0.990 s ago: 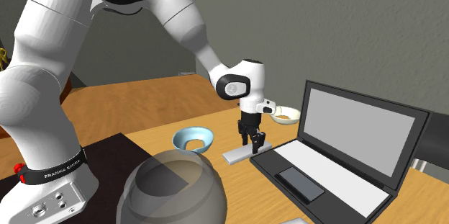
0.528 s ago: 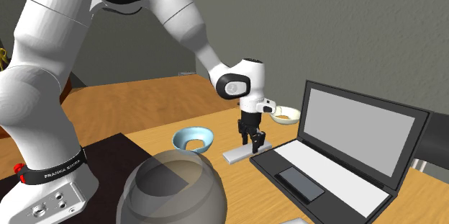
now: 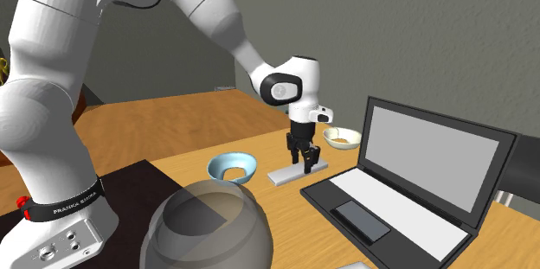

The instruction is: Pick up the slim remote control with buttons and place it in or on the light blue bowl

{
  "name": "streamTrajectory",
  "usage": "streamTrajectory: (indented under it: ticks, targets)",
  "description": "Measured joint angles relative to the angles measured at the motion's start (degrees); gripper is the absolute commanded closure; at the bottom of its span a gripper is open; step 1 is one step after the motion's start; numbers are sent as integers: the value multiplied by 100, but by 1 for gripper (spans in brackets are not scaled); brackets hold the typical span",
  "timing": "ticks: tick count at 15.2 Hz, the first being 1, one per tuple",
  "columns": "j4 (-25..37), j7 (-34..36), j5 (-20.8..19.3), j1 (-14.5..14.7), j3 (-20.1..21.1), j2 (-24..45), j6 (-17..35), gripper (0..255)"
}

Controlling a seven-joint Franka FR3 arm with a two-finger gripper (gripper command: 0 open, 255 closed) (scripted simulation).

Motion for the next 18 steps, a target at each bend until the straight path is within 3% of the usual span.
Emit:
streamTrajectory:
  ticks: [15, 18]
  targets:
    - [123, 197, -310, 125, -172, -792, -890, 255]
    - [-367, 453, -459, 311, -166, -1209, -805, 255]
